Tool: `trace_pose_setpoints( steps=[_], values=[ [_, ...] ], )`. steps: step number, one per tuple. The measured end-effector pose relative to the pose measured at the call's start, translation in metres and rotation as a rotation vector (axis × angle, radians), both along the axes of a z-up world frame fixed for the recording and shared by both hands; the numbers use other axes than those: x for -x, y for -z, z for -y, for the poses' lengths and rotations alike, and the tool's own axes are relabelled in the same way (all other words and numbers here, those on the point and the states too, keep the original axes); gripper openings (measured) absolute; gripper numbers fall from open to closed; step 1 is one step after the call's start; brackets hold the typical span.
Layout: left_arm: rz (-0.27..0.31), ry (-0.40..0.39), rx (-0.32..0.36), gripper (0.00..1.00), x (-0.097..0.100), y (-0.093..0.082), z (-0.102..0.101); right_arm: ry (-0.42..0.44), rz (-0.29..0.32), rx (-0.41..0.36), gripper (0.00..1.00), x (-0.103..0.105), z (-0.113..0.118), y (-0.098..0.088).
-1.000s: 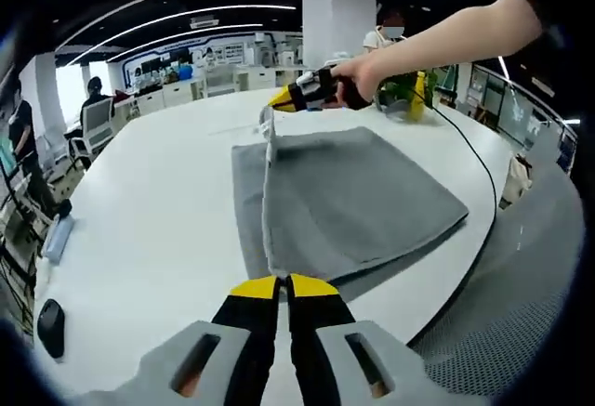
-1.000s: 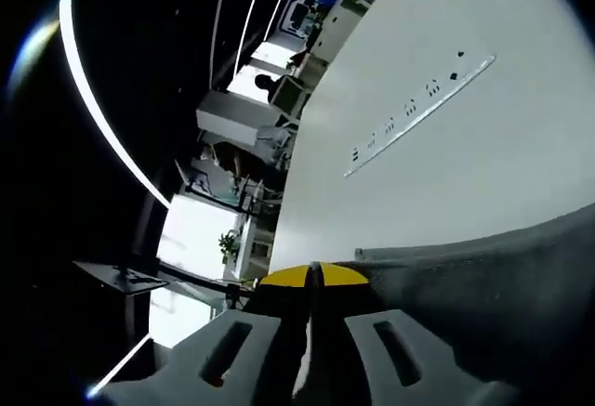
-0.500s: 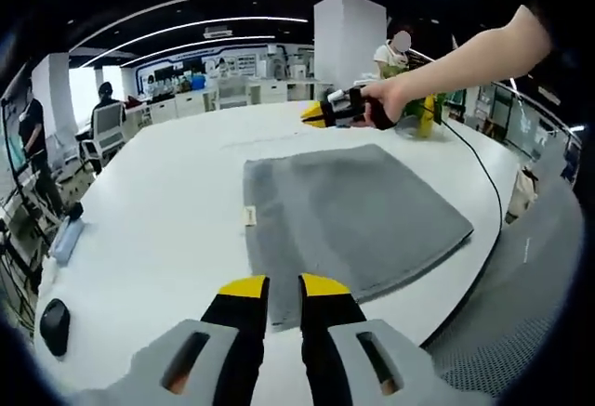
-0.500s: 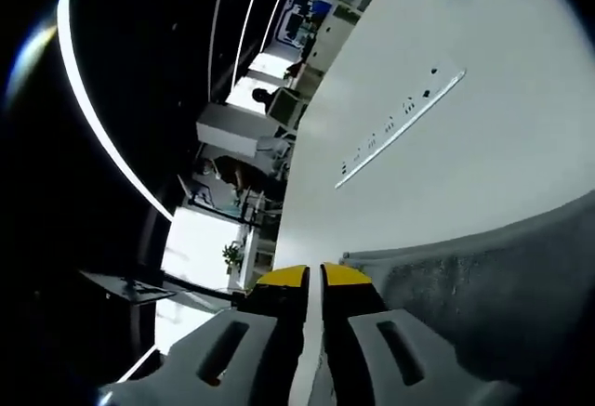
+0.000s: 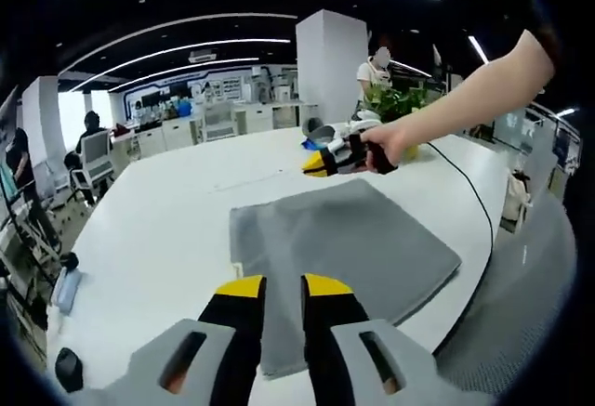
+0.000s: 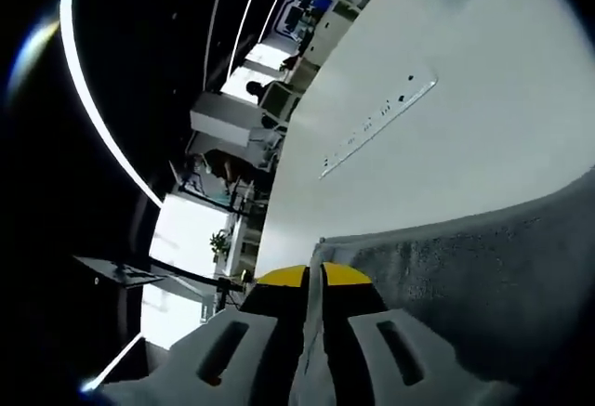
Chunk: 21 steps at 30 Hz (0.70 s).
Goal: Fold the towel on the table until its edges align and the towel forms a compact rectangular stack.
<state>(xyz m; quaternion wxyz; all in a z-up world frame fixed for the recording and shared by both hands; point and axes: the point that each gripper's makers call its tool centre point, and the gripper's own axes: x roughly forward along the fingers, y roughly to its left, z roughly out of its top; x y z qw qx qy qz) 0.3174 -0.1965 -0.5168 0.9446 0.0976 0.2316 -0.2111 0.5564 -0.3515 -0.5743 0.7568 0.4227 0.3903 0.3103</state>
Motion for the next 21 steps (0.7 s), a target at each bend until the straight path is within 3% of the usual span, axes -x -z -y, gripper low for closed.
trace_pose_setpoints(
  steps=[2,3,6,9,11,12,14,16,17,21],
  values=[
    [0.005,0.029,0.003,0.15,-0.003,-0.003,0.01,-0.005,0.008,-0.008,0.03,0.002,0.0,-0.006],
    [0.001,0.064,0.036,0.14,-0.003,-0.007,0.023,-0.008,0.016,-0.018,0.03,0.004,0.0,-0.011],
    [0.037,0.087,0.076,0.14,-0.006,-0.022,0.041,-0.042,0.084,-0.075,0.06,0.005,0.0,-0.031],
    [0.082,0.085,0.103,0.15,-0.008,-0.034,0.051,-0.073,0.115,-0.003,0.04,0.012,0.011,-0.033],
    [0.133,0.02,0.154,0.14,-0.013,-0.046,0.048,-0.083,0.122,0.018,0.04,0.015,0.018,-0.035],
    [0.179,-0.022,0.214,0.14,-0.017,-0.057,0.045,-0.08,0.131,0.021,0.04,0.017,0.023,-0.038],
    [0.193,-0.118,0.418,0.12,-0.019,-0.075,0.04,-0.07,0.142,0.018,0.04,0.019,0.031,-0.042],
    [0.244,-0.193,0.561,0.12,-0.021,-0.089,0.032,-0.046,0.145,0.014,0.04,0.02,0.041,-0.044],
    [0.243,-0.22,0.583,0.12,-0.02,-0.089,0.029,-0.036,0.146,0.016,0.04,0.021,0.045,-0.044],
    [0.265,-0.235,0.545,0.12,-0.01,-0.084,0.036,-0.03,0.144,0.035,0.02,0.029,0.056,-0.037]
  ],
)
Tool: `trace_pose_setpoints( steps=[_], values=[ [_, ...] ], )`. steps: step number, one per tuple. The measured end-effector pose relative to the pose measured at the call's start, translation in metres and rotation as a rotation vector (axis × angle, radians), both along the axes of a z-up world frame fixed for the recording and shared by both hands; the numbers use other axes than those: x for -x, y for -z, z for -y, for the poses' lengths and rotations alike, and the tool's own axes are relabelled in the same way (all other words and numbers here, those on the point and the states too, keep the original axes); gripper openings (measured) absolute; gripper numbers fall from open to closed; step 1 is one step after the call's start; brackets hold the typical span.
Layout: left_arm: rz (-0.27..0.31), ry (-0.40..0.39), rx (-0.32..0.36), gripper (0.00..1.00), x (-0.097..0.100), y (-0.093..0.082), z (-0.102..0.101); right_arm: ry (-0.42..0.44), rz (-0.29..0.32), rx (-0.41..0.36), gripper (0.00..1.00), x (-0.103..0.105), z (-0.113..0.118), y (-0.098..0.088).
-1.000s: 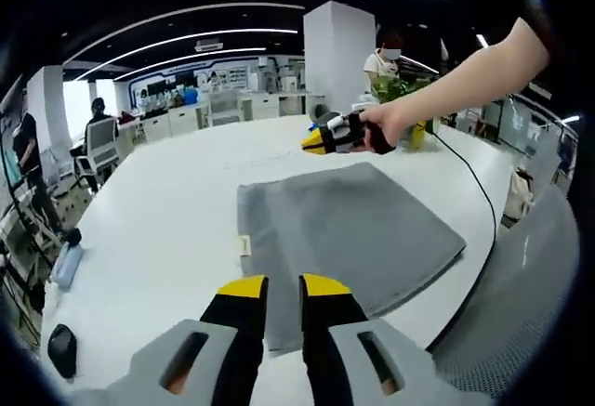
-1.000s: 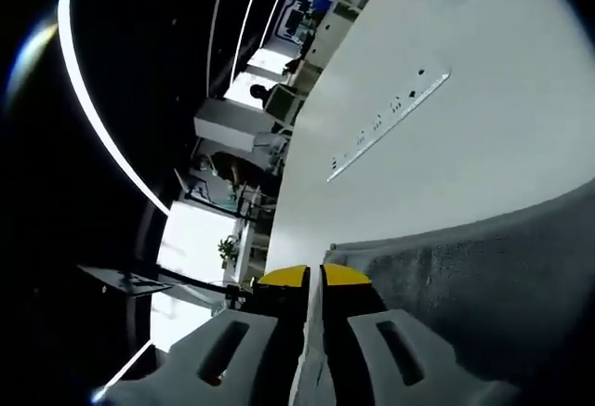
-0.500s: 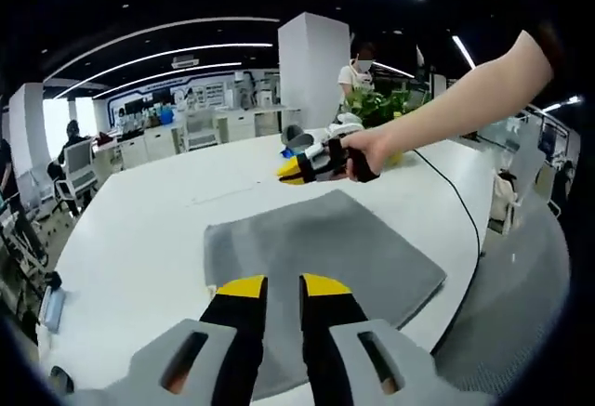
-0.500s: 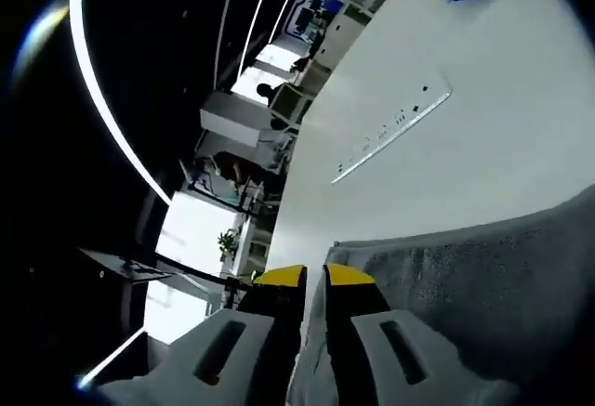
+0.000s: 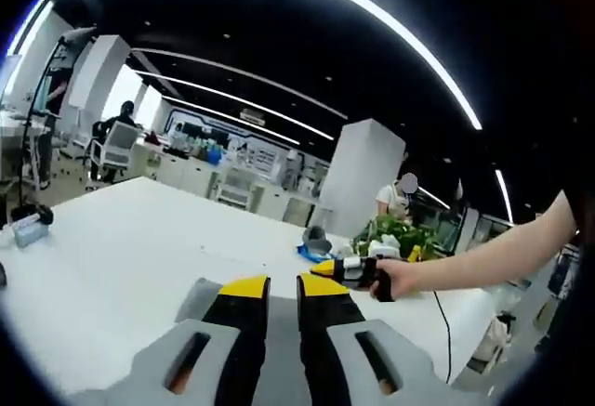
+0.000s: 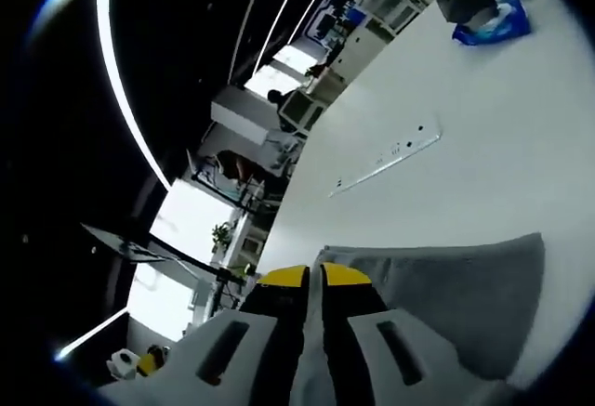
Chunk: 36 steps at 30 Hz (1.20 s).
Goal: Fold the towel on the table until its edges align and the towel forms a compact rectangular stack.
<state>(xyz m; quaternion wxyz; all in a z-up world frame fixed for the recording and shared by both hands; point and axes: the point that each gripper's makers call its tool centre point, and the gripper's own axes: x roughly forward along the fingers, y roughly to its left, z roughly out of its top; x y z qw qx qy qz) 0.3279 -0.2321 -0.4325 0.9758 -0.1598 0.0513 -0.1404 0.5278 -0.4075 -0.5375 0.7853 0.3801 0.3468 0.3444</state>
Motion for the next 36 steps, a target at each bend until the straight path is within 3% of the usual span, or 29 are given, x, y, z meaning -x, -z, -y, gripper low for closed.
trace_pose_setpoints(
  steps=[1,3,4,6,9,12,13,14,15,17,20,22,23,25,27,29,31,33,36],
  values=[
    [0.001,-0.021,0.029,0.12,0.002,0.001,0.002,0.002,-0.003,0.003,0.02,0.002,0.001,0.002],
    [-0.012,-0.042,0.165,0.15,0.006,-0.001,0.009,0.009,-0.014,0.002,0.02,0.008,0.003,0.007],
    [-0.007,-0.027,0.185,0.15,0.006,-0.002,0.014,0.011,-0.015,0.002,0.02,0.008,0.003,0.008],
    [-0.021,0.111,0.076,0.15,0.006,0.003,0.046,0.014,-0.032,0.0,0.02,0.012,0.002,0.014],
    [-0.076,0.235,0.034,0.19,0.0,0.018,0.08,-0.008,-0.043,0.016,0.02,0.017,-0.003,0.02],
    [-0.245,0.432,-0.024,0.16,0.007,0.058,0.119,-0.05,-0.038,0.062,0.02,0.022,-0.008,0.025],
    [-0.302,0.491,-0.081,0.14,0.01,0.075,0.129,-0.069,-0.037,0.082,0.02,0.024,-0.01,0.028],
    [-0.314,0.503,-0.13,0.13,0.009,0.084,0.133,-0.08,-0.036,0.096,0.02,0.024,-0.011,0.03],
    [-0.315,0.533,-0.219,0.11,0.009,0.096,0.139,-0.103,-0.035,0.118,0.02,0.026,-0.012,0.033],
    [-0.317,0.584,-0.311,0.1,0.008,0.108,0.149,-0.131,-0.03,0.146,0.02,0.028,-0.015,0.037],
    [-0.32,0.629,-0.344,0.01,0.004,0.119,0.16,-0.185,-0.006,0.224,0.02,0.034,-0.015,0.045],
    [-0.269,0.644,-0.378,0.01,-0.004,0.125,0.167,-0.201,0.032,0.299,0.0,0.033,-0.011,0.051],
    [-0.252,0.64,-0.428,0.01,-0.007,0.132,0.166,-0.201,0.055,0.323,0.0,0.032,-0.01,0.051],
    [-0.273,0.646,-0.441,0.01,-0.008,0.143,0.167,-0.199,0.096,0.351,0.0,0.029,-0.008,0.052],
    [-0.277,0.655,-0.466,0.01,-0.003,0.155,0.165,-0.197,0.117,0.378,0.0,0.029,-0.005,0.053],
    [-0.332,0.687,-0.531,0.01,0.004,0.168,0.163,-0.217,0.145,0.432,0.0,0.029,0.001,0.058],
    [-0.304,0.713,-0.56,0.01,0.007,0.17,0.17,-0.245,0.163,0.494,0.0,0.032,0.007,0.064],
    [-0.318,0.745,-0.575,0.01,0.013,0.177,0.176,-0.269,0.156,0.522,0.0,0.036,0.008,0.069],
    [-0.307,0.808,-0.679,0.01,0.023,0.186,0.18,-0.344,0.185,0.588,0.0,0.043,0.008,0.075]
  ],
)
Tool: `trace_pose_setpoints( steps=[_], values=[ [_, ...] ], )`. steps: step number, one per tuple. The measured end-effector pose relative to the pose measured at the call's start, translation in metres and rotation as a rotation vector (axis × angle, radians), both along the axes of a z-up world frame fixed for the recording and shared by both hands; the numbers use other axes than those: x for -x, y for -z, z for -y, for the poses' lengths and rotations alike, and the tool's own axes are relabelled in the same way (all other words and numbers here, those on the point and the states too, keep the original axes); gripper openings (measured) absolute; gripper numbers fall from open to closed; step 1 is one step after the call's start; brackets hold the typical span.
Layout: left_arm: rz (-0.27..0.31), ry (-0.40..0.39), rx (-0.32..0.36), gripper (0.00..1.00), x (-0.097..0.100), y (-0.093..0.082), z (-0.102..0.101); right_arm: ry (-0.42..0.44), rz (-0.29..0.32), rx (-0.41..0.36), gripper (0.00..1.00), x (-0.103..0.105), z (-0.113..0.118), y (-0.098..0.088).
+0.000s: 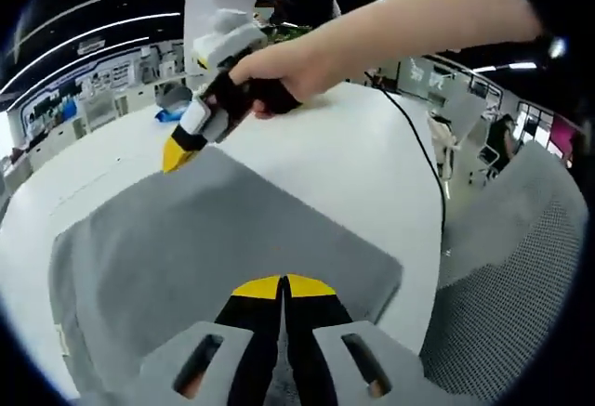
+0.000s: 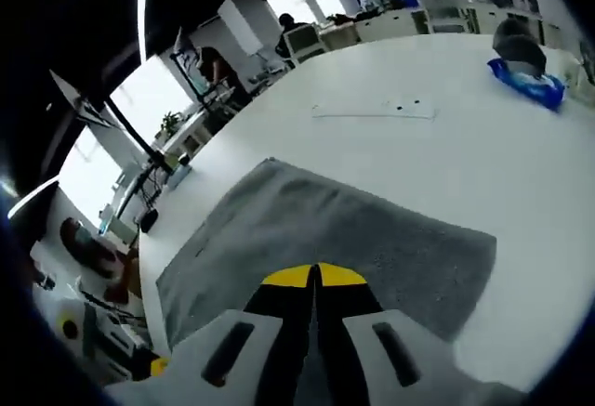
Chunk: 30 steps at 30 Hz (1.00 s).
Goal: Fold the towel on the table until its edges align and the towel forms a compact rectangular stack.
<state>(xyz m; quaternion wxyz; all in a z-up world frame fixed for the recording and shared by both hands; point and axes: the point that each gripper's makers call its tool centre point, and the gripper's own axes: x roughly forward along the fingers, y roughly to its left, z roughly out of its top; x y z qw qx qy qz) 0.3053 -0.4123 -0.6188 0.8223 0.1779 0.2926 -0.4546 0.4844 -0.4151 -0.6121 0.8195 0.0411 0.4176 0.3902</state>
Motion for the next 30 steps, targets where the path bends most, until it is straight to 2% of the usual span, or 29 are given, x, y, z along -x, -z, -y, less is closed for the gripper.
trace_pose_setpoints(
  steps=[2,4,5,7,8,10,11,12,13,15,18,20,21,23,24,26,28,30],
  values=[
    [0.031,0.052,-0.036,0.01,0.005,0.002,0.003,-0.097,0.049,0.089,0.0,0.007,-0.002,0.005],
    [0.008,0.047,-0.024,0.01,0.007,0.006,0.005,-0.213,0.084,0.197,0.0,0.018,-0.002,0.014],
    [-0.003,0.05,-0.032,0.01,0.009,0.009,0.005,-0.258,0.078,0.247,0.0,0.026,-0.001,0.019],
    [-0.013,0.061,-0.11,0.01,0.012,0.021,-0.003,-0.37,0.093,0.38,0.0,0.038,0.004,0.034],
    [-0.004,0.071,-0.153,0.01,0.012,0.026,-0.006,-0.442,0.115,0.478,0.0,0.042,0.009,0.045],
    [-0.004,0.077,-0.173,0.01,0.014,0.03,-0.006,-0.532,0.15,0.553,0.0,0.05,0.011,0.055],
    [-0.01,0.074,-0.189,0.01,0.015,0.033,-0.008,-0.538,0.249,0.54,0.0,0.042,0.003,0.048],
    [-0.003,0.083,-0.208,0.01,0.015,0.036,-0.009,-0.534,0.214,0.578,0.0,0.045,0.008,0.049],
    [-0.007,0.077,-0.191,0.01,0.015,0.036,-0.008,-0.546,0.216,0.597,0.0,0.045,0.008,0.049],
    [-0.007,0.073,-0.184,0.01,0.014,0.034,-0.009,-0.635,0.279,0.682,0.0,0.044,0.007,0.049],
    [0.023,0.105,-0.212,0.01,0.015,0.034,-0.008,-0.713,0.33,0.795,0.0,0.044,0.007,0.05],
    [0.045,0.125,-0.235,0.01,0.016,0.034,-0.008,-0.831,0.409,0.904,0.0,0.045,0.006,0.051],
    [0.044,0.122,-0.244,0.01,0.017,0.034,-0.007,-0.957,0.476,0.988,0.0,0.045,0.004,0.052],
    [0.022,0.102,-0.268,0.0,0.016,0.035,-0.009,-1.052,0.544,1.113,0.0,0.045,0.006,0.053],
    [0.022,0.102,-0.274,0.0,0.016,0.035,-0.009,-1.054,0.548,1.124,0.0,0.045,0.006,0.053],
    [0.052,0.138,-0.334,0.0,0.017,0.035,-0.01,-1.055,0.552,1.195,0.0,0.045,0.007,0.053],
    [0.09,0.179,-0.378,0.0,0.019,0.035,-0.01,-0.994,0.504,1.194,0.0,0.043,0.007,0.053],
    [0.104,0.195,-0.404,0.0,0.02,0.036,-0.011,-0.923,0.436,1.154,0.0,0.042,0.008,0.054]
  ],
)
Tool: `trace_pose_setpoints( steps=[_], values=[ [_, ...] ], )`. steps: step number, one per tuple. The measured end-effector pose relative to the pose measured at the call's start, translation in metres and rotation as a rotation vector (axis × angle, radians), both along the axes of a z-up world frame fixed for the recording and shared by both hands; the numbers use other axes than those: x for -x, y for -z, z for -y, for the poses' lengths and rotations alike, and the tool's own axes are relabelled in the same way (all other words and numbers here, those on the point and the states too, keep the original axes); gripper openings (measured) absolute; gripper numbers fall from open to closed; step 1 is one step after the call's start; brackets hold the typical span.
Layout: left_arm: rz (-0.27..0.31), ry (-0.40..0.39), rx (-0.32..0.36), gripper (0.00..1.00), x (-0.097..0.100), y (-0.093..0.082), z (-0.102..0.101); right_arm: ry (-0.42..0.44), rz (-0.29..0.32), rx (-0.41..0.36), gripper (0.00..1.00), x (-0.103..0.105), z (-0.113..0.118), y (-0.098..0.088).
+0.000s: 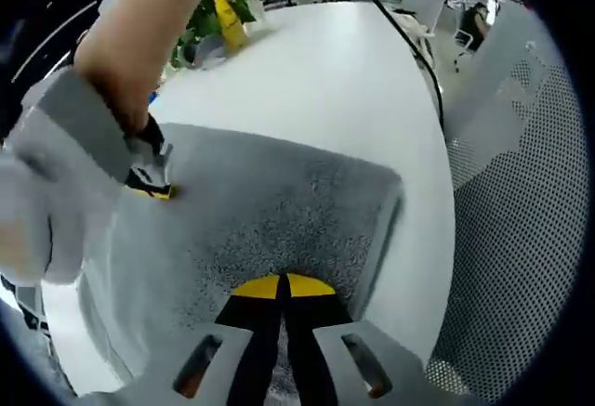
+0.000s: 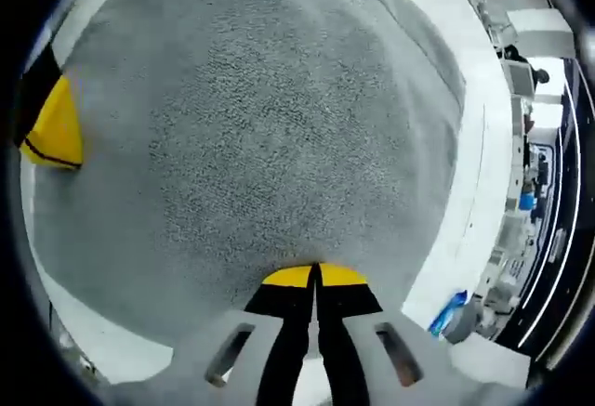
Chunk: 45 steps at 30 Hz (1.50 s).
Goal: Fold the towel on the table until its edges align and the towel forms a compact rectangular stack.
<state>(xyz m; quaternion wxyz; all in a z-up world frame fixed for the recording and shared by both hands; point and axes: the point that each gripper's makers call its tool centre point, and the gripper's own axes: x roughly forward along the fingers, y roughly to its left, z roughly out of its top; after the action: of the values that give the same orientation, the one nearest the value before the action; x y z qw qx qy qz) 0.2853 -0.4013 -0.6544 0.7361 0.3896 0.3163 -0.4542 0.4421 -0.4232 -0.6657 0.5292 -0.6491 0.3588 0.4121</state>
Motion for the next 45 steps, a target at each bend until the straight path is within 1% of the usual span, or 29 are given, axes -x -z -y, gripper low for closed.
trace_pose_setpoints(
  steps=[2,3,5,6,8,10,13,17,19,21,25,30,34,41,43,45],
  values=[
    [0.01,0.01,-0.025,0.0,0.0,0.0,-0.002,0.077,-0.039,-0.044,0.0,-0.001,0.0,0.0],
    [0.018,0.02,-0.042,0.0,0.0,0.0,-0.003,0.1,-0.054,-0.06,0.0,-0.002,0.001,0.0],
    [0.043,0.047,-0.083,0.0,0.0,0.0,-0.006,0.154,-0.079,-0.09,0.0,-0.001,0.002,-0.001],
    [0.066,0.072,-0.119,0.0,-0.001,0.0,-0.008,0.182,-0.087,-0.097,0.0,-0.002,0.004,0.0],
    [0.076,0.084,-0.175,0.0,0.0,0.001,-0.012,0.205,-0.09,-0.088,0.0,-0.001,0.007,0.0],
    [0.088,0.094,-0.208,0.0,-0.001,0.001,-0.014,0.225,-0.089,-0.06,0.0,0.002,0.011,0.0],
    [0.094,0.095,-0.23,0.01,-0.001,0.001,-0.017,0.26,-0.085,-0.048,0.0,0.004,0.016,0.0],
    [0.093,0.081,-0.259,0.01,-0.003,0.001,-0.024,0.284,-0.085,-0.045,0.0,0.007,0.02,0.0],
    [0.103,0.095,-0.275,0.01,-0.004,0.001,-0.027,0.291,-0.081,-0.05,0.0,0.008,0.022,0.0],
    [0.101,0.086,-0.281,0.0,-0.004,0.001,-0.028,0.284,-0.073,-0.056,0.0,0.009,0.023,0.0],
    [0.097,0.071,-0.293,0.0,-0.005,0.002,-0.031,0.298,-0.064,-0.078,0.0,0.011,0.025,0.0],
    [0.104,0.066,-0.31,0.01,-0.006,0.002,-0.034,0.307,-0.055,-0.08,0.0,0.015,0.028,0.0],
    [0.093,0.04,-0.289,0.01,-0.007,0.002,-0.037,0.325,-0.053,-0.08,0.0,0.017,0.03,0.0],
    [0.084,0.037,-0.297,0.0,-0.007,0.002,-0.04,0.364,-0.076,-0.047,0.0,0.022,0.035,0.001],
    [0.066,0.01,-0.289,0.0,-0.008,0.002,-0.042,0.373,-0.083,-0.033,0.0,0.023,0.036,0.002],
    [0.061,0.004,-0.285,0.0,-0.009,0.002,-0.043,0.393,-0.088,-0.028,0.0,0.024,0.037,0.001]
  ],
)
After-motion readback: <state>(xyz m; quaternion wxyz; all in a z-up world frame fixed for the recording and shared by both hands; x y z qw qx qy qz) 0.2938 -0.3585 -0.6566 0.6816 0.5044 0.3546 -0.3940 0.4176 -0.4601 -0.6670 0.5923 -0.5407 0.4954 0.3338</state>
